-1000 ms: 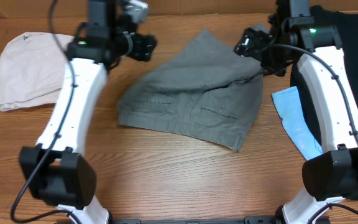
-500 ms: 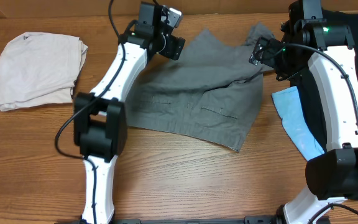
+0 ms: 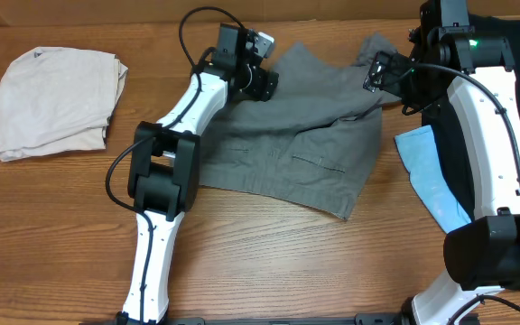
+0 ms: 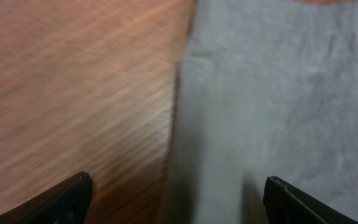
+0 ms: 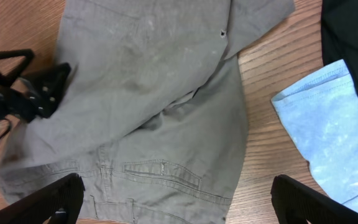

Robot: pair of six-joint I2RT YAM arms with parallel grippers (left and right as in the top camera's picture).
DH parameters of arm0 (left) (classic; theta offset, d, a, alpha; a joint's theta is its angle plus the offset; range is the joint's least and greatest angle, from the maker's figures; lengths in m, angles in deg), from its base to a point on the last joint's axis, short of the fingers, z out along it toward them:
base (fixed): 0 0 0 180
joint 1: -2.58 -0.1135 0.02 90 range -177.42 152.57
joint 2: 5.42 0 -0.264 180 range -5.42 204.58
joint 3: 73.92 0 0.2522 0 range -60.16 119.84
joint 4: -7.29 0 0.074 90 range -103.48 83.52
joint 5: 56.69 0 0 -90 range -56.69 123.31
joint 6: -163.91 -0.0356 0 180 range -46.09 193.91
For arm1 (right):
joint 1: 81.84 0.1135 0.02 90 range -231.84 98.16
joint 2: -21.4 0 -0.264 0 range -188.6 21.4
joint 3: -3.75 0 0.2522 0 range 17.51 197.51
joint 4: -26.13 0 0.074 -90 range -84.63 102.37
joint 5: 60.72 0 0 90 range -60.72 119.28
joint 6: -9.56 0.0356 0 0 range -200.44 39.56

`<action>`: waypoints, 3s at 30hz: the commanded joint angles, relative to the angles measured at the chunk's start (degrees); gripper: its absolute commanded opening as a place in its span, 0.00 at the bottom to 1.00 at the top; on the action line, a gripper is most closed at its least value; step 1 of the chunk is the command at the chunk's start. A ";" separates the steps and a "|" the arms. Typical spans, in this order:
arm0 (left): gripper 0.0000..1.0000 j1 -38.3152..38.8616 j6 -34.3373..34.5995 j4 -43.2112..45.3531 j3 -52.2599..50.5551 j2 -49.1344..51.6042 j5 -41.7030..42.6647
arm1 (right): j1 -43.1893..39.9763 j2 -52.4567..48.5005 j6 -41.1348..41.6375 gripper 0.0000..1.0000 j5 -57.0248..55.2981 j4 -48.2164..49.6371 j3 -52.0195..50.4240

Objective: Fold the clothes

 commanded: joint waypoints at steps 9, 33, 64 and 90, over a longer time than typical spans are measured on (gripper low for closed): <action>0.37 3.10 1.99 -1.16 1.40 5.42 -7.04 | -0.11 1.16 -0.20 0.94 -2.45 1.11 0.44; 0.04 -10.16 17.62 -36.65 37.83 2.25 -21.40 | -0.11 0.13 0.04 0.84 -2.91 5.84 -8.44; 1.00 -19.78 19.56 -69.94 39.23 -8.59 -6.10 | 6.99 0.24 0.94 0.84 4.87 3.82 -26.62; 1.00 -9.51 35.17 -70.16 -6.71 -44.26 -19.98 | 12.70 18.40 1.97 0.95 4.83 12.33 -39.47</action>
